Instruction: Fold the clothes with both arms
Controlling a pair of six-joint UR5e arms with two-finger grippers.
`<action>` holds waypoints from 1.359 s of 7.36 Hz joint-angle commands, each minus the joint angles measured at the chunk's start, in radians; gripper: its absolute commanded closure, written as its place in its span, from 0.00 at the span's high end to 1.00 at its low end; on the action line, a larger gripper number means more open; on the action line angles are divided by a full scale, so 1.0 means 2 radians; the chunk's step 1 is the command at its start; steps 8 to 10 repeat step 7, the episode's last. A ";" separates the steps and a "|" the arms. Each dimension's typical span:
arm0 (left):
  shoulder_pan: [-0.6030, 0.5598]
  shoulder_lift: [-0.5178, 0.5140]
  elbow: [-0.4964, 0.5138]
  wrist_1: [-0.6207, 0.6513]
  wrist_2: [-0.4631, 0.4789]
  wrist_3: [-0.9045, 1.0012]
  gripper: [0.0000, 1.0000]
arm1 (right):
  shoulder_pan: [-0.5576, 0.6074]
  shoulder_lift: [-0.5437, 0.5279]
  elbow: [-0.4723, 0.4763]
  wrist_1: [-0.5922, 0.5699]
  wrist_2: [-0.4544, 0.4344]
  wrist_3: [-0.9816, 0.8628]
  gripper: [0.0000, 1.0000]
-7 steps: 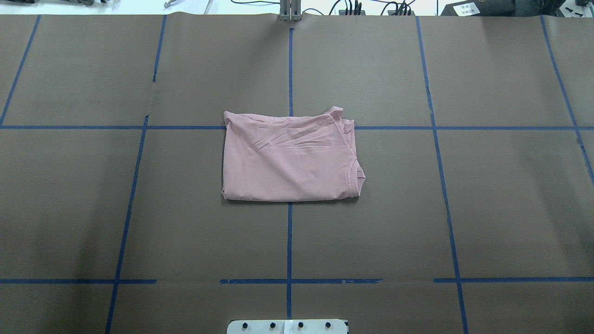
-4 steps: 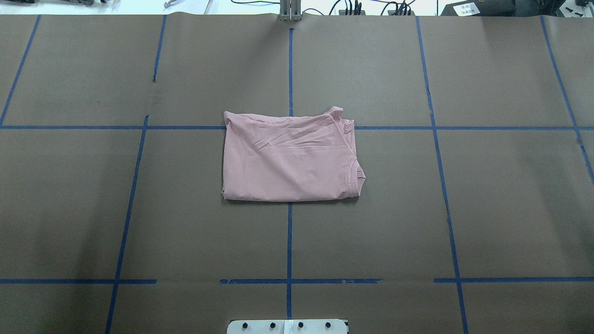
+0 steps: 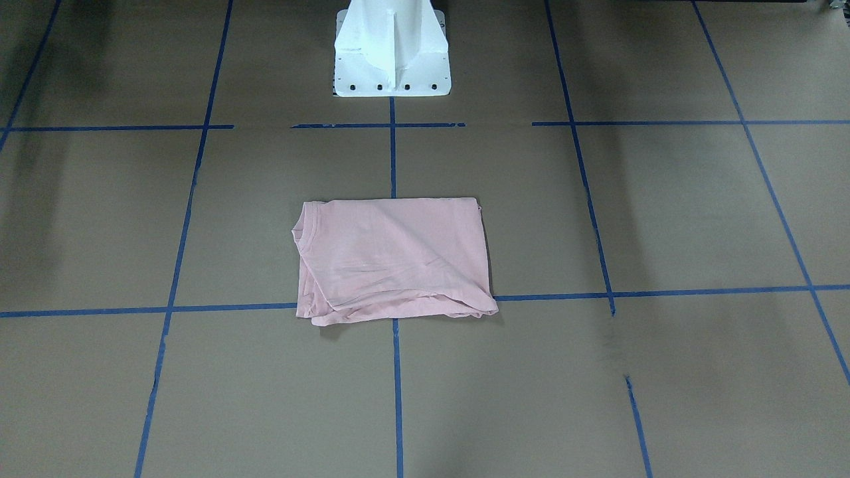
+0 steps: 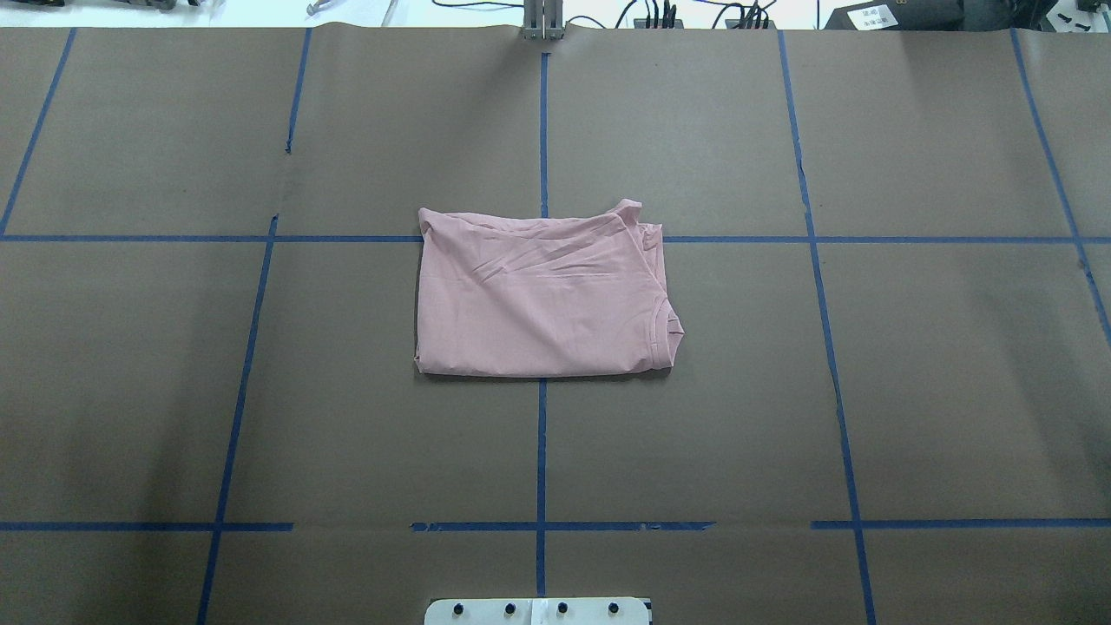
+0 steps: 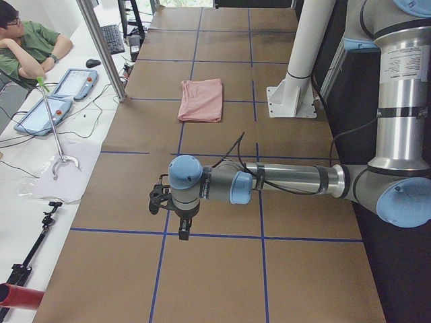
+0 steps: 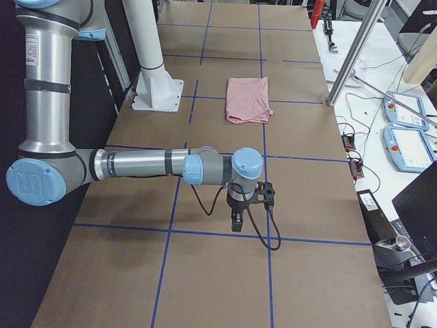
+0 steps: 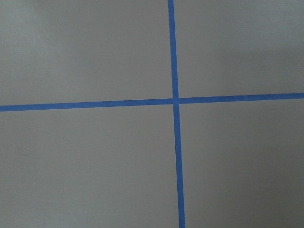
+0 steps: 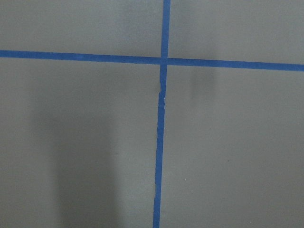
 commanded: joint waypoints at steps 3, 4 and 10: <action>0.000 0.003 0.000 0.001 0.000 -0.001 1.00 | -0.010 0.000 0.000 0.000 -0.001 0.000 1.00; 0.000 0.003 0.001 0.001 0.001 0.000 1.00 | -0.013 0.000 0.000 0.000 -0.001 0.001 1.00; 0.000 0.003 0.000 0.001 0.001 0.000 1.00 | -0.025 0.000 -0.001 0.001 -0.001 0.002 1.00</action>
